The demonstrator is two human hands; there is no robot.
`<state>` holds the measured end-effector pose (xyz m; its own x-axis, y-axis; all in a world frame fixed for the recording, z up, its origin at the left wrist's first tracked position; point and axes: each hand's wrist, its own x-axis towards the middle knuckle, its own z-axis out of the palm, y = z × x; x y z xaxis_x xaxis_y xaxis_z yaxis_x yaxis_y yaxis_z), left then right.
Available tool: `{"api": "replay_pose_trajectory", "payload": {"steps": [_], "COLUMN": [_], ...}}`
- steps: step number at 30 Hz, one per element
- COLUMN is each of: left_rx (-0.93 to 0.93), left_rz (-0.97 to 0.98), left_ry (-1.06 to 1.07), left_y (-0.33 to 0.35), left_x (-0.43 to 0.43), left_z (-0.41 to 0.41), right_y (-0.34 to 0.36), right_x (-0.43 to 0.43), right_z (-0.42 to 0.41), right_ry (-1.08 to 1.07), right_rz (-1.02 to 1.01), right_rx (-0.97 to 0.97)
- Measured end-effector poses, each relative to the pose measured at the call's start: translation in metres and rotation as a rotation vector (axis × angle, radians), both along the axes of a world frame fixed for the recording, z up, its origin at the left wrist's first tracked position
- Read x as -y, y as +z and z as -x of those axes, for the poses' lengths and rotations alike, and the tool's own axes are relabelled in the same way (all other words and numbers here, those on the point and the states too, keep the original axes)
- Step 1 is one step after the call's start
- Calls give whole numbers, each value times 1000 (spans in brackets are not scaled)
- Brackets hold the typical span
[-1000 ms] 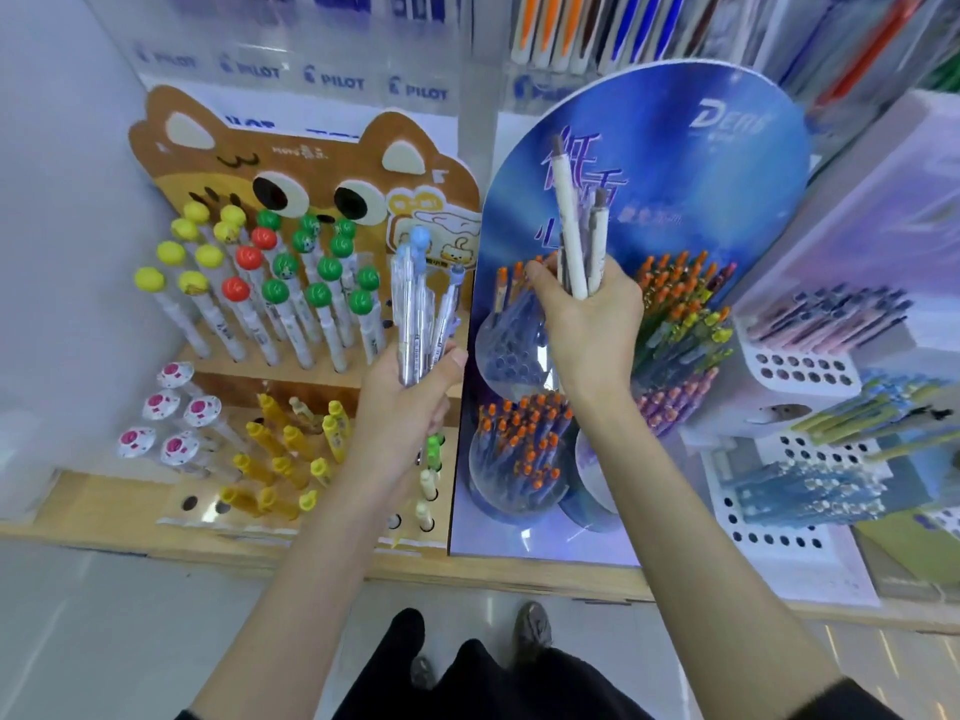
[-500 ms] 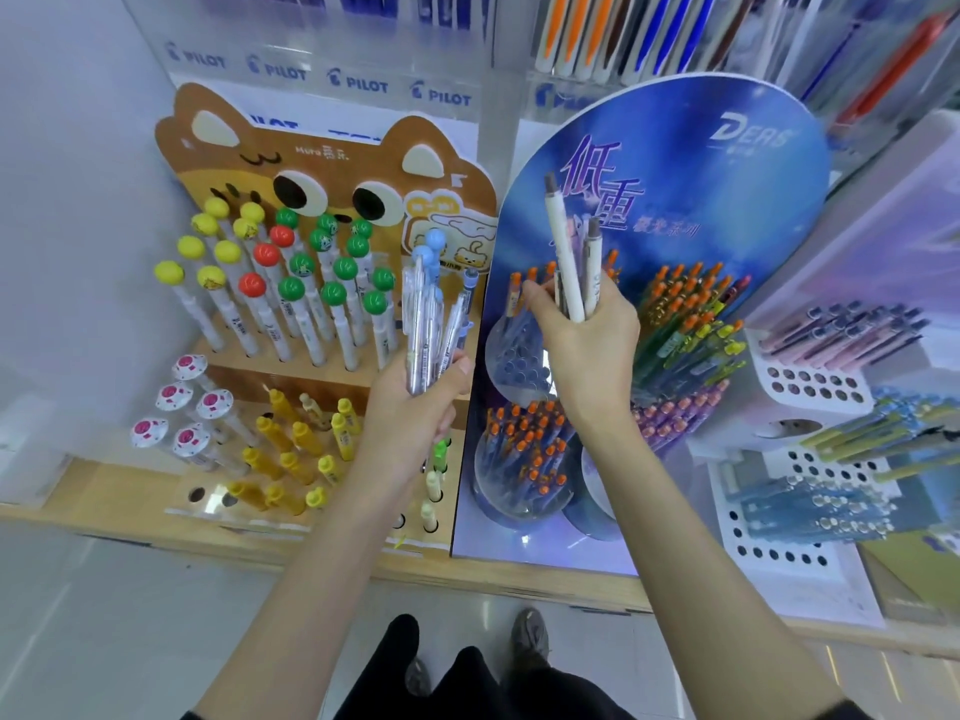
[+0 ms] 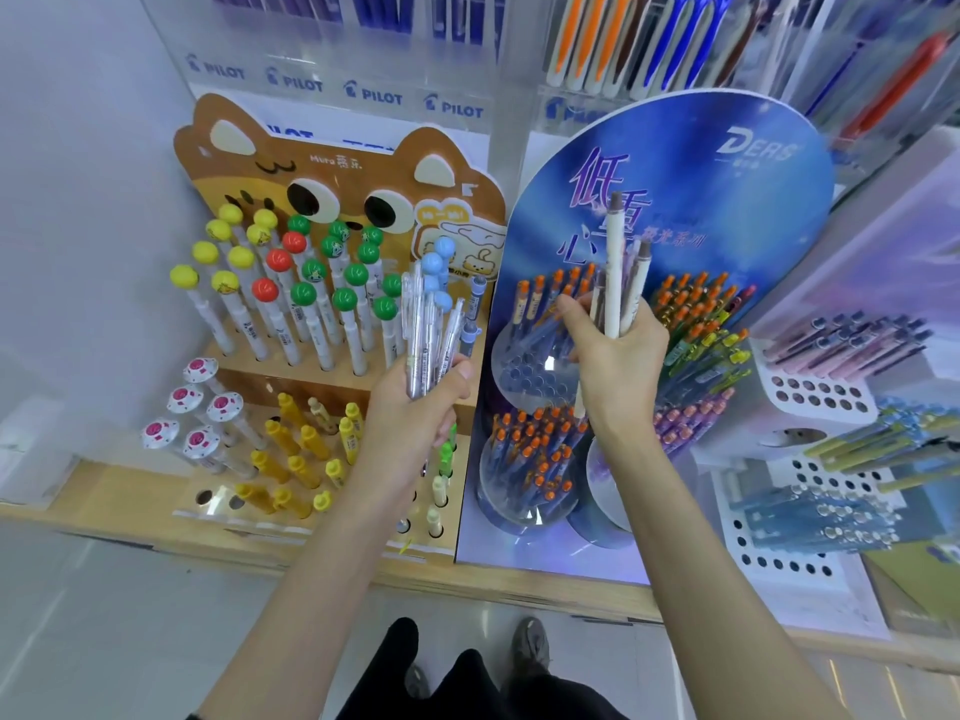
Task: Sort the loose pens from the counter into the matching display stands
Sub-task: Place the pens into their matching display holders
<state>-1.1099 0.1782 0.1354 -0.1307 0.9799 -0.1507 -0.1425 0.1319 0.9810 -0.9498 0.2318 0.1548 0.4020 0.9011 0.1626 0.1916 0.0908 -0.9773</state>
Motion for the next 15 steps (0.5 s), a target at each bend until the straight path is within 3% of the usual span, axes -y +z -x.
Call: {"api": "replay_pose_trajectory", "payload": {"steps": [15], "left_rx": [17], "left_rz": [15], "left_ry": [16], "left_y": [3], "left_x": [1], "left_z": [1], "right_y": [-7], "right_x": [-13], "right_z": [11], "right_ry": [95], "right_rz": [-59], "right_rx": [188]}}
